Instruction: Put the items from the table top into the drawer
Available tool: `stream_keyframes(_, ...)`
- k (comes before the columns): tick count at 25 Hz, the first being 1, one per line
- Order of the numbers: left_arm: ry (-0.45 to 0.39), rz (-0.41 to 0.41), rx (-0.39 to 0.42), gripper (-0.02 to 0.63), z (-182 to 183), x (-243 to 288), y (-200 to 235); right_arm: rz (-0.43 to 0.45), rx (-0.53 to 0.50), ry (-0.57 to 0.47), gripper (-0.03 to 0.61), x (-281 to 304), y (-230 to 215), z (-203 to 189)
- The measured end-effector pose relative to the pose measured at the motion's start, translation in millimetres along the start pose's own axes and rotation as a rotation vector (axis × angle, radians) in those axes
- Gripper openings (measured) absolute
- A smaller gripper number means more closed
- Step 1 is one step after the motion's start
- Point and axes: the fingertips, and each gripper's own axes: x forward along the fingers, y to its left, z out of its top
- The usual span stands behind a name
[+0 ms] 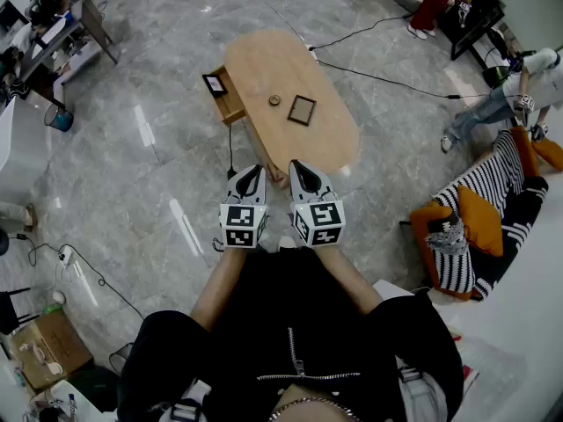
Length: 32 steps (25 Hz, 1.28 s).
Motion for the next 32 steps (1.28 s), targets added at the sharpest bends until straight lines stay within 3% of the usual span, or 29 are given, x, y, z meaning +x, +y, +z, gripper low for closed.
stream_keyframes(6, 0.01, -0.022, 0.026, 0.026, 11, 1, -4, 0.008, 0.032, 0.028, 0.008, -4, -2, -8)
stream_keyframes(11, 0.027, -0.044, 0.042, 0.026, 14, 4, -16, 0.007, 0.071, -0.024, 0.009, -15, -8, -1)
stream_keyframes(20, -0.024, -0.07, 0.081, 0.026, 23, 2, -42, -0.03, 0.052, -0.046, 0.009, -40, -24, 5)
stream_keyframes(32, 0.051, -0.04, 0.036, 0.026, 5, 7, -36, -0.013, 0.068, -0.03, 0.009, -47, -34, 6)
